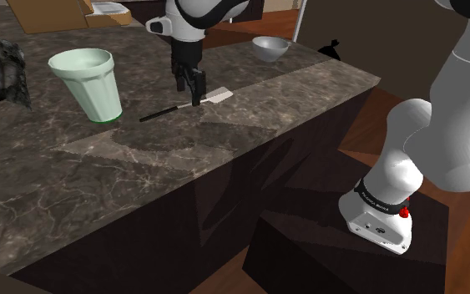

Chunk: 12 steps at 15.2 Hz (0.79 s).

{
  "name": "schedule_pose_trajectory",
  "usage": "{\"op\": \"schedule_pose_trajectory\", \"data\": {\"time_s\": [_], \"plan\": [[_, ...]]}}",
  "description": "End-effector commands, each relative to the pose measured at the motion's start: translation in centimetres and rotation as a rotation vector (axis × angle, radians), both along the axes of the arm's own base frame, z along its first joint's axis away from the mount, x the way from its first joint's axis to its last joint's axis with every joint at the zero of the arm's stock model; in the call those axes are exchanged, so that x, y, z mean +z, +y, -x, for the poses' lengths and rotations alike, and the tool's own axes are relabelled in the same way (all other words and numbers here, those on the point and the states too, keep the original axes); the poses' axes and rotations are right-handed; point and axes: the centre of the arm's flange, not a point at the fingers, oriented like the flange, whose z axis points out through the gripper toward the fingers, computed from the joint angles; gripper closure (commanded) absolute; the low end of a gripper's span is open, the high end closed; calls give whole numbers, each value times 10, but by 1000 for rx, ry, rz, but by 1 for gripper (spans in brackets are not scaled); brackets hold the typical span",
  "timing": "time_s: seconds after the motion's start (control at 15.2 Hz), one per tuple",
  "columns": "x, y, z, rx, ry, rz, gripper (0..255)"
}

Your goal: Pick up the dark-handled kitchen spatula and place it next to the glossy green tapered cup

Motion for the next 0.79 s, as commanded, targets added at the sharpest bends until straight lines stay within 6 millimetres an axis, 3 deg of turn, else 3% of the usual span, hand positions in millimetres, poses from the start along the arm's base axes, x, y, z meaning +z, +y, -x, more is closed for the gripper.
{"op": "schedule_pose_trajectory", "data": {"time_s": [0.0, 0.2, 0.73], "plan": [[13, -1, 0, 0, 0, 0, 0], [50, -3, 1, 0, 0, 0, 0], [50, -3, 1, 0, 0, 0, 0]]}}
